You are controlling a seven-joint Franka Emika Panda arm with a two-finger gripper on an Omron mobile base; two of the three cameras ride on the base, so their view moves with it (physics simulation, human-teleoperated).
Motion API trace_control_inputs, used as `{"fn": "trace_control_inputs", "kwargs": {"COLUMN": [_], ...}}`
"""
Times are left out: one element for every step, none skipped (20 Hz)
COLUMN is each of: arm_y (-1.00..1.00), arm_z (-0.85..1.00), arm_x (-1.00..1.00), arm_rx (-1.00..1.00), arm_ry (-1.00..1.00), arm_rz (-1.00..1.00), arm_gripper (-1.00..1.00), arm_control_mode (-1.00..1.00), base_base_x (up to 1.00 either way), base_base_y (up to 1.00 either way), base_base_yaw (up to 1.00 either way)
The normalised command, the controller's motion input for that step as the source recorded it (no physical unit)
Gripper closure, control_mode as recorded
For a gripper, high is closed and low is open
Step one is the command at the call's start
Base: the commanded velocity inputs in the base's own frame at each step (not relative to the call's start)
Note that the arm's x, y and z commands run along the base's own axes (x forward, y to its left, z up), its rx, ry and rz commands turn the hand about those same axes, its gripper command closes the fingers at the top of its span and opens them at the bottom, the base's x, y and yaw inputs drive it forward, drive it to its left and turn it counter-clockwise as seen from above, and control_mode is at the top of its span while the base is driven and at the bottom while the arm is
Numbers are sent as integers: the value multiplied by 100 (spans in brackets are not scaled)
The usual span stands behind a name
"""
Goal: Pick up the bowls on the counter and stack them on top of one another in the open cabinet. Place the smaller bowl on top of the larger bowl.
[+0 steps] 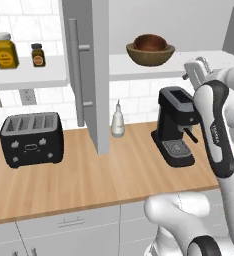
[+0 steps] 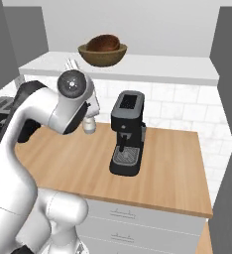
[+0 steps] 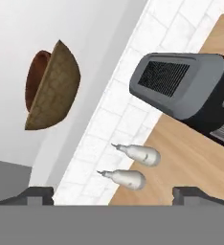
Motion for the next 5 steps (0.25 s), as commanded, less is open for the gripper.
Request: {"fn": "trace_control_inputs", "kwargs": {"arm_y": [0, 0, 0, 11, 21], "arm_z": [-55, -61, -66, -73, -65], "arm_x": [-100, -100, -95, -71, -62], "arm_rx": [0, 0, 0, 0, 0], "arm_ry": [19, 19, 20, 25, 22], "arm_rz": [5, 6, 7, 7, 9], "arm_gripper": [-100, -100, -100, -100, -100], "arm_control_mode": [-100, -100, -100, -100, -100], "base_base_x": [0, 0, 0, 0, 0], "base_base_y": [0, 0, 0, 0, 0], "base_base_yaw": [0, 0, 0, 0, 0]}}
